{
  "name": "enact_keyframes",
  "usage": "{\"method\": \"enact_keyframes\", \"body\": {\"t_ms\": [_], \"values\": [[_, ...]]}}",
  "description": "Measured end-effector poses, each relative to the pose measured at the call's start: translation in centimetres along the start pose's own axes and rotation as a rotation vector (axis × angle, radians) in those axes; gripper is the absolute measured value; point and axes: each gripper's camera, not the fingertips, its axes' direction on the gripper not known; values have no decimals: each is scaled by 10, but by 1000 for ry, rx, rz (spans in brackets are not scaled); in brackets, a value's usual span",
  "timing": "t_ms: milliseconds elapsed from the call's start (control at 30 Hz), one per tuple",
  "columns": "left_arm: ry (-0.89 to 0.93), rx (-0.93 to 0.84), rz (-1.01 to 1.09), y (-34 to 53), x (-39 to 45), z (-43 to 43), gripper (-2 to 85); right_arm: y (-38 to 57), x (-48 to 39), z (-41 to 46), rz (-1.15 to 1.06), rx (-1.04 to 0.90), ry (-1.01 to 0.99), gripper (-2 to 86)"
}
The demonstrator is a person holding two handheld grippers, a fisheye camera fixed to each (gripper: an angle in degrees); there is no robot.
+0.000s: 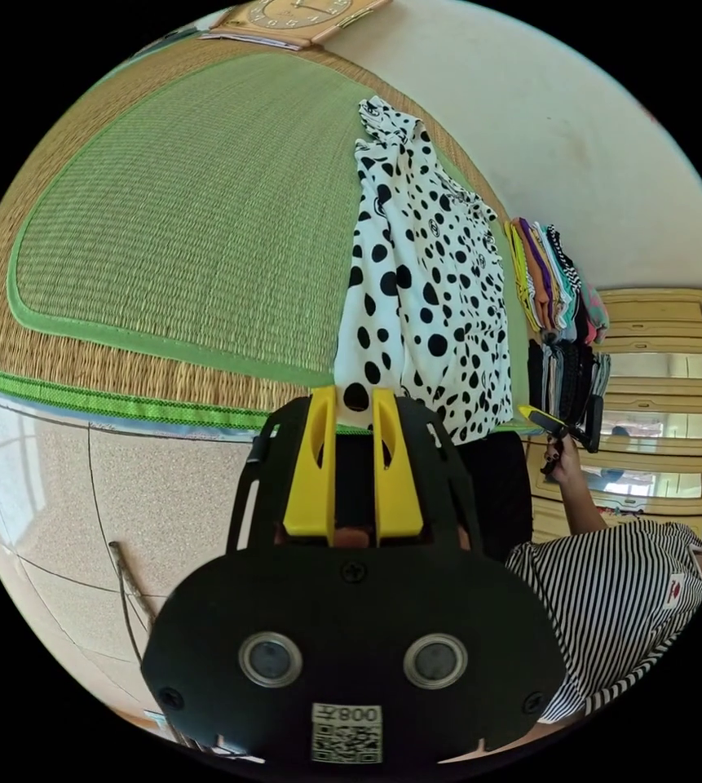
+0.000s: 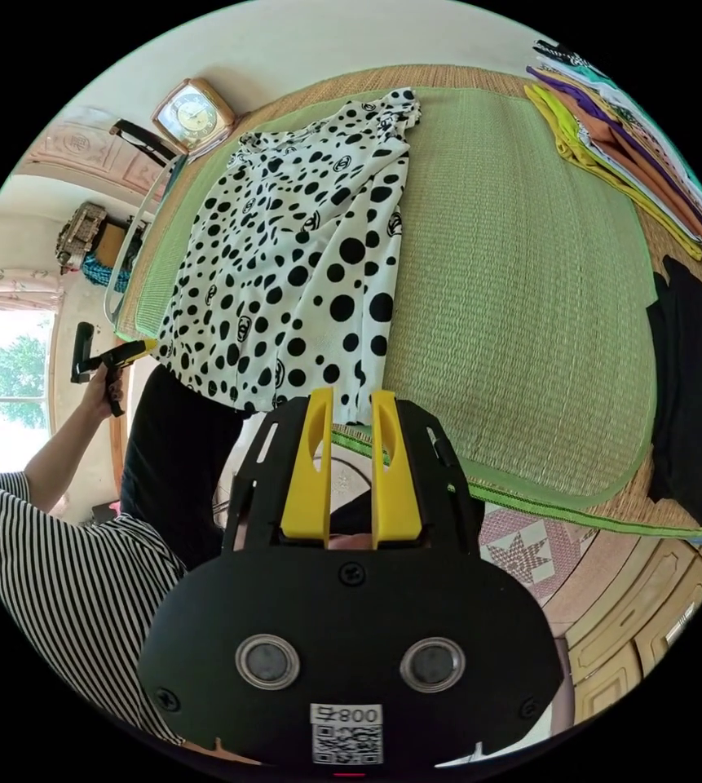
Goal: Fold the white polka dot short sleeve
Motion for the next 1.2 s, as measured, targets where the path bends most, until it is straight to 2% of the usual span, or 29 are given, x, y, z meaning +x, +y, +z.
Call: {"method": "enact_keyframes", "body": {"t_ms": [200,333,467,600,700,833,1033,1200], "values": [[13,8,-34,3,-9,5,53,0,-19,24,-10,-54,164,49],[66,18,-41,10,-15,2,22,0,-22,24,-34,-89,187,18],[138,65,-26,20,-15,-10,13,7,-13,6,-26,-83,92,6],[218,162,32,39,-9,-37,9,35,17,-46,32,61,-99,2],[225,154,35,52,-14,-36,9,59,50,-61,112,114,-176,1],[256,87,-29,68,-29,-12,8,79,82,-37,187,44,-224,2],[301,104,-81,93,-45,-8,7,102,86,-11,176,-31,-208,3],[383,193,-97,60,-50,-21,7,48,92,-38,105,43,-267,3]]}}
